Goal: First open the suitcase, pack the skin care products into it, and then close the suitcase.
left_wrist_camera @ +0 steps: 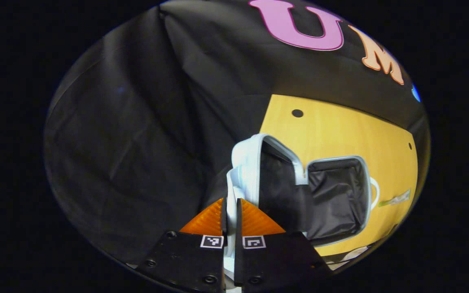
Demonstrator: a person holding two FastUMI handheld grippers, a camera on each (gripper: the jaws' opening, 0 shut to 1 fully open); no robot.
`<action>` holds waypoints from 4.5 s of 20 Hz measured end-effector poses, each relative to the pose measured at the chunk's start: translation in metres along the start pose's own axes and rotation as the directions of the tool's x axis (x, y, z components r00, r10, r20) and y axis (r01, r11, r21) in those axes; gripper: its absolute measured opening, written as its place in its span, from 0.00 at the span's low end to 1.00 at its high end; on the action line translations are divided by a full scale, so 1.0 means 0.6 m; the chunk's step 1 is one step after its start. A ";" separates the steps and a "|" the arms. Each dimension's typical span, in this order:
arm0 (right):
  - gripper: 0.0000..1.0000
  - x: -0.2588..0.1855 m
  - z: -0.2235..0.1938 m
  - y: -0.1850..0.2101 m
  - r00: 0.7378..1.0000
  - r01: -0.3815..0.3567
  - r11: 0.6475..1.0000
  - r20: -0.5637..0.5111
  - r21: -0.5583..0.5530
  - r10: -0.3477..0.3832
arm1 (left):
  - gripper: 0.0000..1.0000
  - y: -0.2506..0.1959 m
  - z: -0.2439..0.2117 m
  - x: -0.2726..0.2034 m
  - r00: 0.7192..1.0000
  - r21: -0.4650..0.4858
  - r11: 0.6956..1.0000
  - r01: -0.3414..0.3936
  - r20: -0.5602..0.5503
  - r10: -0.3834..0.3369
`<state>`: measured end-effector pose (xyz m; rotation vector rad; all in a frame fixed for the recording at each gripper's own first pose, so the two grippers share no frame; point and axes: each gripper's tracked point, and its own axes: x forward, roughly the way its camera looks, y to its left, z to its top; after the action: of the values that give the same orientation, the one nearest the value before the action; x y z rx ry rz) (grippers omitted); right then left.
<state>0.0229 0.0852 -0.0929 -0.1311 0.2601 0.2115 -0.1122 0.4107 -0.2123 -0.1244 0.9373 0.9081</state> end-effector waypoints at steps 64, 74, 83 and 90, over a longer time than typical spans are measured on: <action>0.98 0.118 -0.326 -0.118 0.816 -0.325 0.946 -0.503 0.008 0.284 | 0.91 -0.956 -0.194 -0.009 0.819 -0.062 0.848 0.526 0.305 -0.485; 0.98 0.176 -0.352 -0.049 0.816 -0.351 0.935 -0.471 0.059 0.336 | 0.22 -0.961 -0.162 -0.006 0.793 -0.061 0.841 0.537 0.377 -0.479; 0.68 0.253 -0.366 -0.012 0.866 -0.319 0.946 -0.391 0.051 0.313 | 0.20 -0.909 -0.152 -0.044 0.773 -0.088 0.809 0.582 0.367 -0.517; 0.41 0.250 -0.360 0.006 0.843 -0.285 0.956 -0.455 0.076 0.288 | 0.19 -0.855 -0.151 -0.072 0.767 -0.056 0.796 0.603 0.316 -0.559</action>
<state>0.1118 0.0839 -0.3402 -0.1354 0.7613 0.4801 0.1875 0.0156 -0.3774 -0.3890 0.5004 0.3925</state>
